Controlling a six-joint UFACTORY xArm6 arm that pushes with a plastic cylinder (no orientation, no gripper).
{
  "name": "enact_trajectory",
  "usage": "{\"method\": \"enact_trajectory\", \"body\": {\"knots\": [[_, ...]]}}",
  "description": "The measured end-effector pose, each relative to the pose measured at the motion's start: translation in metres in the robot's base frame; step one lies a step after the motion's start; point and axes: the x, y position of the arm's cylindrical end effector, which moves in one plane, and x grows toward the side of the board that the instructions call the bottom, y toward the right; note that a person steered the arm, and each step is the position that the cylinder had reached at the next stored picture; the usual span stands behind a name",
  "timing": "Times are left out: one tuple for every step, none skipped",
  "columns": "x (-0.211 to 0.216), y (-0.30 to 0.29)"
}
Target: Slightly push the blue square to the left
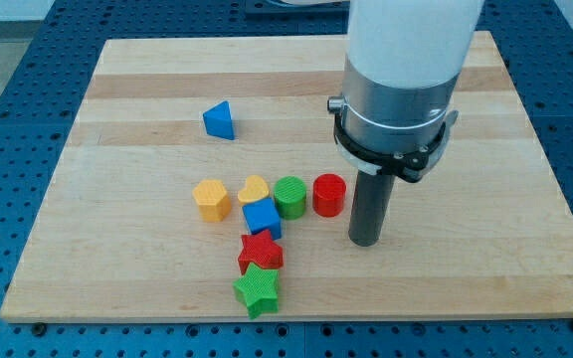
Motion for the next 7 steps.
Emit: {"method": "enact_trajectory", "body": {"knots": [[0.000,-0.013],[0.000,-0.030],[0.000,-0.049],[0.000,-0.067],[0.000,-0.081],[0.000,-0.090],[0.000,-0.090]]}}
